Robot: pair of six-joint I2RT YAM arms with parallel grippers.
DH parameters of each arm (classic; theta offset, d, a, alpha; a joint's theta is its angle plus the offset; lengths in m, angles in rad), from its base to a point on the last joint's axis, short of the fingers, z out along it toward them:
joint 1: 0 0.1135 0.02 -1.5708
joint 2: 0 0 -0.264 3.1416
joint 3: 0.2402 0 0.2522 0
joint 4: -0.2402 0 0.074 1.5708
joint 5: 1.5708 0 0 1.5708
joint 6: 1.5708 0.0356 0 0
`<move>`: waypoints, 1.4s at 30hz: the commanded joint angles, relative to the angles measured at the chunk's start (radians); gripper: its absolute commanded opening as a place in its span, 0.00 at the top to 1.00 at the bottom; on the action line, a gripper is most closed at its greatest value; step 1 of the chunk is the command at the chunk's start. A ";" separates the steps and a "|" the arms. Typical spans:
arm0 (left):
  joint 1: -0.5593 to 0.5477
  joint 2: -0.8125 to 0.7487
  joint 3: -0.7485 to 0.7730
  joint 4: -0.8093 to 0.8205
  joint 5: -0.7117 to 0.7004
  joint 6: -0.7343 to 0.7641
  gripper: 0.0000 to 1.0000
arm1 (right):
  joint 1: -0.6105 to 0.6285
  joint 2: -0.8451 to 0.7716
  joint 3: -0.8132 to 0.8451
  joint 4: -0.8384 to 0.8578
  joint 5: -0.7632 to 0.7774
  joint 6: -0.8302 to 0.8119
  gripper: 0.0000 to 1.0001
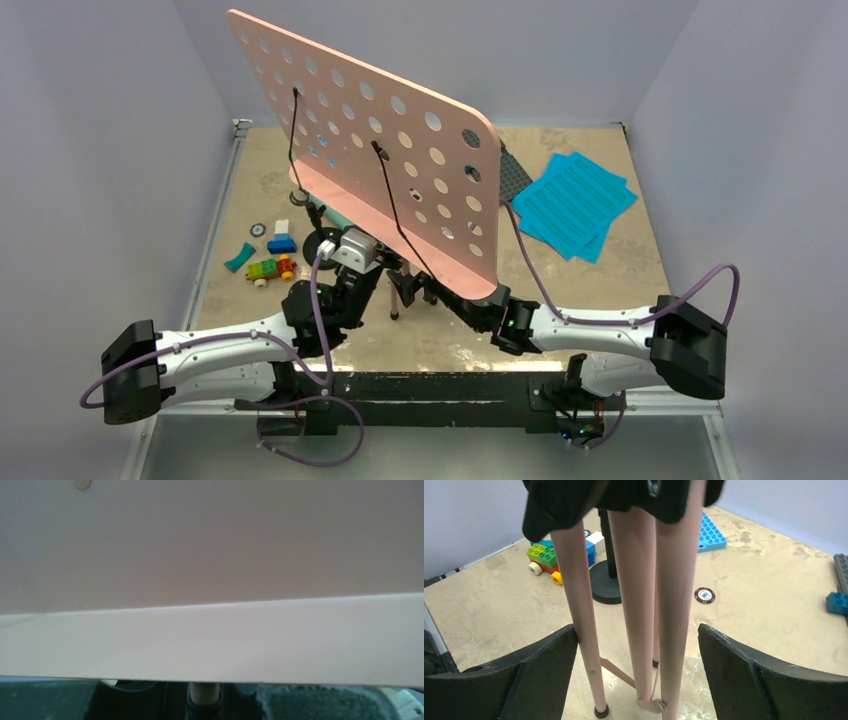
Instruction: Pack up the instrument practice props
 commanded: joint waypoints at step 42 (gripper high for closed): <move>-0.062 0.126 0.078 0.091 -0.236 0.203 1.00 | 0.084 0.241 0.150 0.206 0.530 -0.043 0.21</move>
